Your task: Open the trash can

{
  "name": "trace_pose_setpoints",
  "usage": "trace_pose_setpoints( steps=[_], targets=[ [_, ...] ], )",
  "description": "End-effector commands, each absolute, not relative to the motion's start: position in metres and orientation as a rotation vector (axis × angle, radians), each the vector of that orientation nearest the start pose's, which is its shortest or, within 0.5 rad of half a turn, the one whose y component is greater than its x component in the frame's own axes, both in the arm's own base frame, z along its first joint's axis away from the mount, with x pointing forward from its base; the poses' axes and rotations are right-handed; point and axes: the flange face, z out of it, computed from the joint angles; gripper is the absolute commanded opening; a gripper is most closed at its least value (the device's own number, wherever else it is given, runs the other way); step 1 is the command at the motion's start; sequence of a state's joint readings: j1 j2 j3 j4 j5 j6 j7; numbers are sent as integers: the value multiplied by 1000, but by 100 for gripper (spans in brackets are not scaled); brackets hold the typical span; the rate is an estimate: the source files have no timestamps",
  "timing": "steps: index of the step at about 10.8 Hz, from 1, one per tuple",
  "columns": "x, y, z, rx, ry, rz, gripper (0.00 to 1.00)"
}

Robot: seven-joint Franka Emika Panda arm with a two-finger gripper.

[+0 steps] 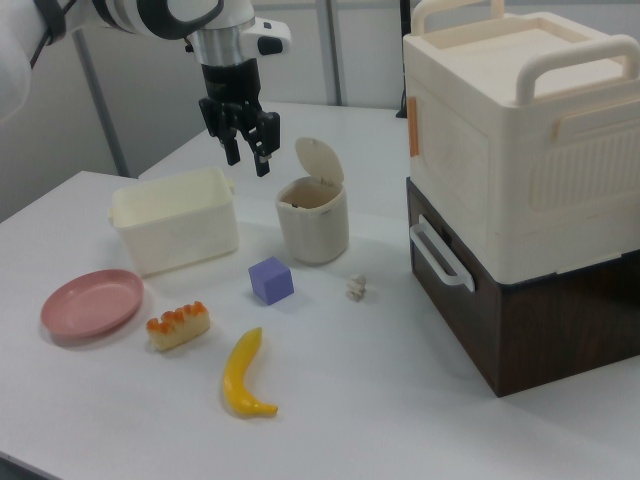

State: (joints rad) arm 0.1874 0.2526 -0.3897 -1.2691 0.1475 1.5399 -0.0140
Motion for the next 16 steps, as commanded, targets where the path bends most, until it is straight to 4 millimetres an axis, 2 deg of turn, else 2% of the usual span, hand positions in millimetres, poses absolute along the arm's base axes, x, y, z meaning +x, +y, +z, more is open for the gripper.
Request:
trace_pose_setpoints(
  steps=[1,3,4,7,9,16],
  targets=[
    [594,-73,638,-3045,228,-56,100],
    [586,-71,631,-3108,204,-12,100],
    [586,-63,623,-3111,181,11,100],
    [566,-65,634,-3072,198,-64,100],
    [566,-63,635,-3060,313,-67,100],
    [569,-62,632,-3071,306,-63,100]
  ],
)
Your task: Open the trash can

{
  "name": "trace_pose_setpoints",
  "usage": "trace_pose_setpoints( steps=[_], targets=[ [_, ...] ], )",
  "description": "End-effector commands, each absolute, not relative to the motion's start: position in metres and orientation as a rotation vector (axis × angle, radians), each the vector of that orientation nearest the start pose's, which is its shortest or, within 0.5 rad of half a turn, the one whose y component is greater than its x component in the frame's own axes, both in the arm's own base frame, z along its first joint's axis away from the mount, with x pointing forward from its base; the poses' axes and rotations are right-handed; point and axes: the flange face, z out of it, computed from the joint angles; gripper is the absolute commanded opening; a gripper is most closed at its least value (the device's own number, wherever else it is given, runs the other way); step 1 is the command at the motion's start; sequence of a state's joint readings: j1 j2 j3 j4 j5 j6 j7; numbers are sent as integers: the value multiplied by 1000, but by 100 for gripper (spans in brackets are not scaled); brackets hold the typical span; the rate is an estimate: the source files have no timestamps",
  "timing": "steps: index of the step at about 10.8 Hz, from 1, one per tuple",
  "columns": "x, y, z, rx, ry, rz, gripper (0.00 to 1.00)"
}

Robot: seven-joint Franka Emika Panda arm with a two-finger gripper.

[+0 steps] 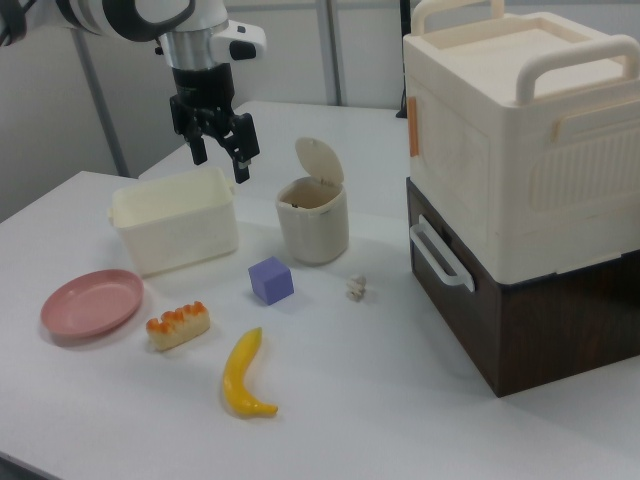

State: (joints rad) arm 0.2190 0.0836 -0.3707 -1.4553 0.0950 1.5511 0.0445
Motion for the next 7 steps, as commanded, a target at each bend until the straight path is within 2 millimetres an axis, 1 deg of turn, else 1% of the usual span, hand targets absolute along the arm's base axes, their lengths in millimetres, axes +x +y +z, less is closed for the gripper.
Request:
trace_pose_setpoints(
  steps=[1,4,7],
  targets=[
    [569,-62,632,-3071,303,-65,100],
    [571,-63,632,-3077,304,-73,100],
    [573,-63,634,-3082,265,-105,100]
  ],
)
